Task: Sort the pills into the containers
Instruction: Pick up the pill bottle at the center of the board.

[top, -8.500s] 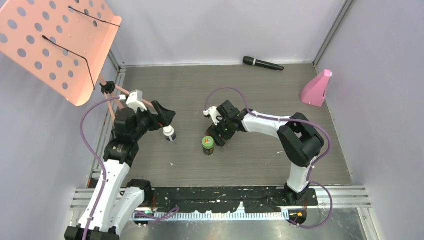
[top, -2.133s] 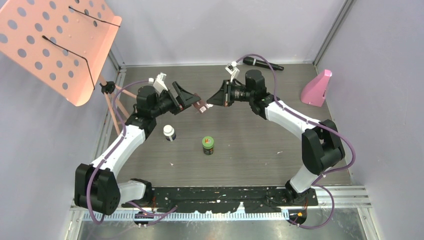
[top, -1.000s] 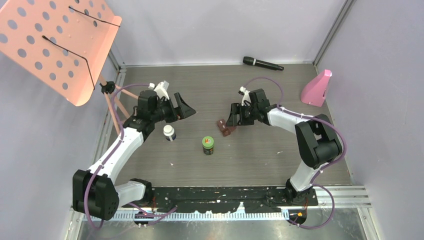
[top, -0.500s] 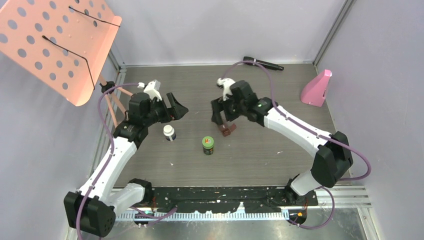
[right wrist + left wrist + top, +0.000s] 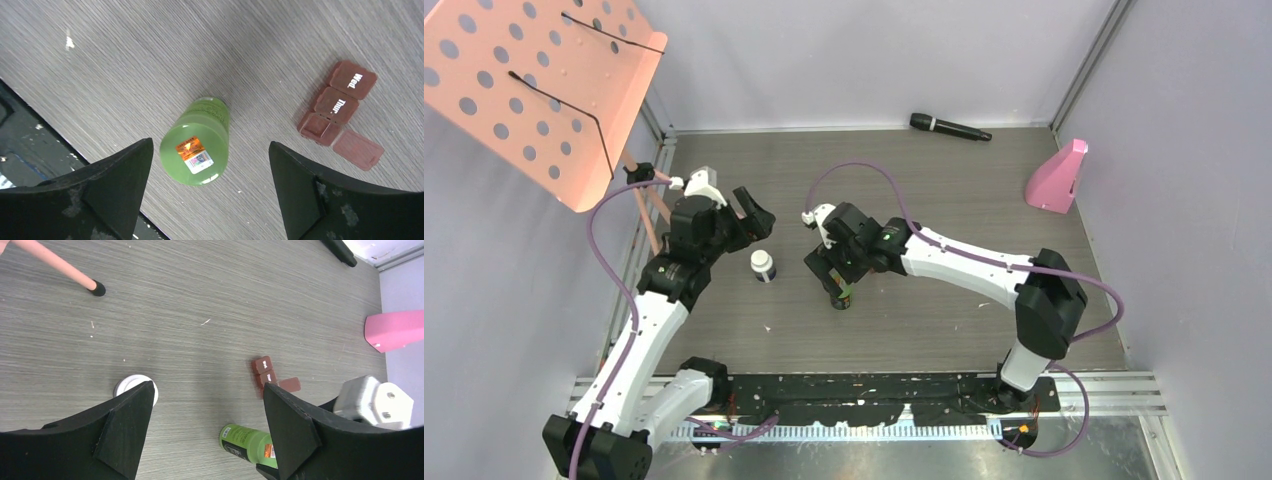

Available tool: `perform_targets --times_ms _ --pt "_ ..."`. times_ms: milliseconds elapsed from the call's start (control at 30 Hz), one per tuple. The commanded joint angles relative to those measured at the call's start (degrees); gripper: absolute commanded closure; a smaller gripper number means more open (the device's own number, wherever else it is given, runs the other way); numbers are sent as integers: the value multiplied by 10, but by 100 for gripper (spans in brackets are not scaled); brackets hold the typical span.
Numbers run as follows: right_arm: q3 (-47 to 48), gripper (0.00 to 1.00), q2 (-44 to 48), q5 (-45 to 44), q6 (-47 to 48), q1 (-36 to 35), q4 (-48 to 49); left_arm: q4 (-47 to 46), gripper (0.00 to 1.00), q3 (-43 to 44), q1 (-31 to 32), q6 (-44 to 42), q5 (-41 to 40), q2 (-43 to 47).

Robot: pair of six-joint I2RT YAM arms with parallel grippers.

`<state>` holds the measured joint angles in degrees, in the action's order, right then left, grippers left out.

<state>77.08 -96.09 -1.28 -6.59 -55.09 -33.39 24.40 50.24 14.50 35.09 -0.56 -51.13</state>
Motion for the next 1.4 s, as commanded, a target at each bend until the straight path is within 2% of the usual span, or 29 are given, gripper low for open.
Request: perform_targets --times_ms 0,333,400,433,500,600,733,1000,1200,1367 --pt "33 12 -12 -18 14 -6 -33 0 18 0 -3 14 -17 -1" --pt "41 34 -38 26 8 -10 -43 -14 18 -8 -3 11 -4 -10" --pt "42 44 -38 27 4 -10 -43 -19 18 -11 -3 8 2 -11" --pt "42 53 -38 19 -4 -10 -46 -23 17 -14 -3 6 2 -11" --pt "44 62 -26 -20 -16 -10 -46 -32 17 -20 -3 4 21 -12" --pt "51 65 0 -52 -22 -4 -39 -52 17 -31 -3 6 29 -14" --pt "75 64 18 -30 -29 26 -42 -111 18 -50 4 7 88 -28" --pt "73 67 52 153 -87 147 -27 -187 18 -65 70 -73 161 -48" --pt "62 67 74 242 -142 202 -8 -314 13 -110 99 -150 263 -33" --pt "64 67 80 308 -162 217 14 -318 13 -91 140 -257 350 -64"
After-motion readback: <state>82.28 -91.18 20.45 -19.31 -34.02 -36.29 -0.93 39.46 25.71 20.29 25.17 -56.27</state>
